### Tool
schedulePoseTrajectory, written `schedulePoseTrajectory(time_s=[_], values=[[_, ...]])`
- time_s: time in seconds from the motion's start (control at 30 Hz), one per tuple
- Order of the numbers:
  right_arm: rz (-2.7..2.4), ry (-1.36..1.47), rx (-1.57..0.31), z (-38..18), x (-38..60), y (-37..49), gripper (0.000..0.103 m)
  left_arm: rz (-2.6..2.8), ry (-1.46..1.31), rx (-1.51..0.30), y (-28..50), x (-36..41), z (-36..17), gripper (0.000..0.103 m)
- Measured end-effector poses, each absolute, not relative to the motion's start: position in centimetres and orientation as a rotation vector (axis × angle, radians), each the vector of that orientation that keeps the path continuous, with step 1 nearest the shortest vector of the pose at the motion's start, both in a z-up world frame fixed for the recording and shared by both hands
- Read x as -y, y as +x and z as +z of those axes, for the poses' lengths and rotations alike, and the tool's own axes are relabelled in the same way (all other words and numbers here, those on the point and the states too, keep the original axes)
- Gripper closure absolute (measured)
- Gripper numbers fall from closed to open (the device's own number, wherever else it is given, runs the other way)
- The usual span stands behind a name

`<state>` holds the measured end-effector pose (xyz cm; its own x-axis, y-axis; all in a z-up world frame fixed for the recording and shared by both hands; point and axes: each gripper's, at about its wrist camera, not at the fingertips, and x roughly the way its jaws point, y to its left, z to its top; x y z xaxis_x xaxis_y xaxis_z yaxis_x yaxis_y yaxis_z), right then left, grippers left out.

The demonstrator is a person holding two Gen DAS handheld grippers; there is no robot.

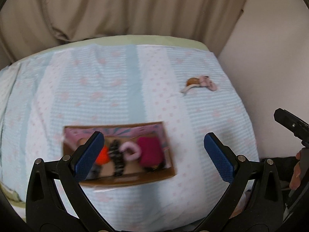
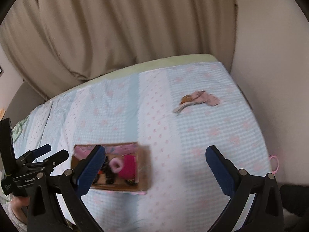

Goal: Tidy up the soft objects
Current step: 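Move both grippers from the box toward the brown plush and pink cloth, then grasp the brown plush toy with the left gripper while the right grasps the pink cloth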

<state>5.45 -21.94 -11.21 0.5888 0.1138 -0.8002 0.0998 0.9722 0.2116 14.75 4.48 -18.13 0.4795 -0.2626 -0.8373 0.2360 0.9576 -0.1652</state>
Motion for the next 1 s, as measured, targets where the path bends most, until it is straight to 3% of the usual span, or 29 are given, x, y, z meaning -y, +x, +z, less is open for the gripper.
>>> schedulePoseTrajectory(time_s=[0.33, 0.87, 1.0], values=[[-0.011, 0.207, -0.927, -13.8, 33.4, 10.0, 0.000, -0.371, 0.050, -1.022, 21.9, 8.7, -22.9, 0.001], [0.055, 0.126, -0.979, -30.1, 43.6, 23.4, 0.000, -0.433, 0.149, -1.070, 36.1, 21.3, -39.8, 0.005], [0.066, 0.151, -0.989, -34.0, 44.7, 26.3, 0.000, -0.442, 0.168, -1.082, 38.8, 23.1, -42.7, 0.011]])
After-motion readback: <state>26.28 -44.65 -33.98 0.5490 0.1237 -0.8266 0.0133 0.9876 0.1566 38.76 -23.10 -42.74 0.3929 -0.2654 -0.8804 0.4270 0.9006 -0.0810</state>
